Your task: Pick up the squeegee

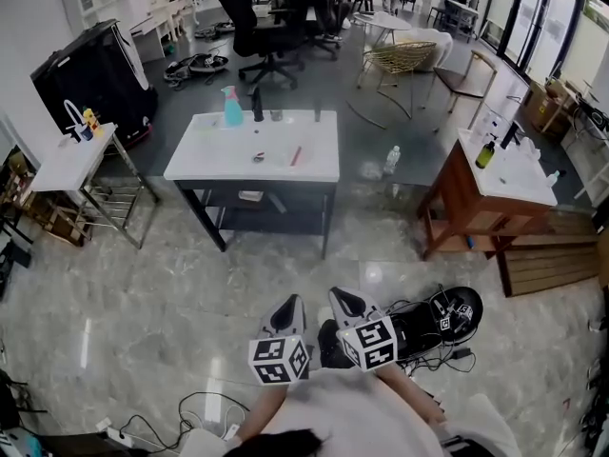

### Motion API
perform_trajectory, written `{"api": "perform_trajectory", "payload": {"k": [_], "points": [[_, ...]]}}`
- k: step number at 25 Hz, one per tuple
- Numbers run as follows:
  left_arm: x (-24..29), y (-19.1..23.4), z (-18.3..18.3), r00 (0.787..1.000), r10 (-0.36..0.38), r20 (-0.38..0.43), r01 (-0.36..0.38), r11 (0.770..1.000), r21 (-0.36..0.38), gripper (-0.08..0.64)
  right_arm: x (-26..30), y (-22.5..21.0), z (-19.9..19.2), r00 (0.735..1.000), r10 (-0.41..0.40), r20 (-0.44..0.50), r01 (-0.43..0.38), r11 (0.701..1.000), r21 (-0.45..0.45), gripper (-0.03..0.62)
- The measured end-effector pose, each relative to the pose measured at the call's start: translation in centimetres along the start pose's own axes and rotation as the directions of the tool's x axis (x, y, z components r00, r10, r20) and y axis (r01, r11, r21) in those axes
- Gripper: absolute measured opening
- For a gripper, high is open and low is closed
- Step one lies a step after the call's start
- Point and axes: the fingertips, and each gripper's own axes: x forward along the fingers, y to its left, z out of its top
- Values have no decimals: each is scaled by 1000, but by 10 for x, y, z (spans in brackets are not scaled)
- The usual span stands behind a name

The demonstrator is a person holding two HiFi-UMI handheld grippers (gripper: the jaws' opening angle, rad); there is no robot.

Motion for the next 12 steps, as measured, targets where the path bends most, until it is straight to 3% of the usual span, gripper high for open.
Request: {"api": "perform_trajectory", "payload": {"k": [12], "points": [[94,17,18,999,14,-45,-15,1000,-12,26,75,-70,16,1000,21,4,-21,1000,19,29]]}}
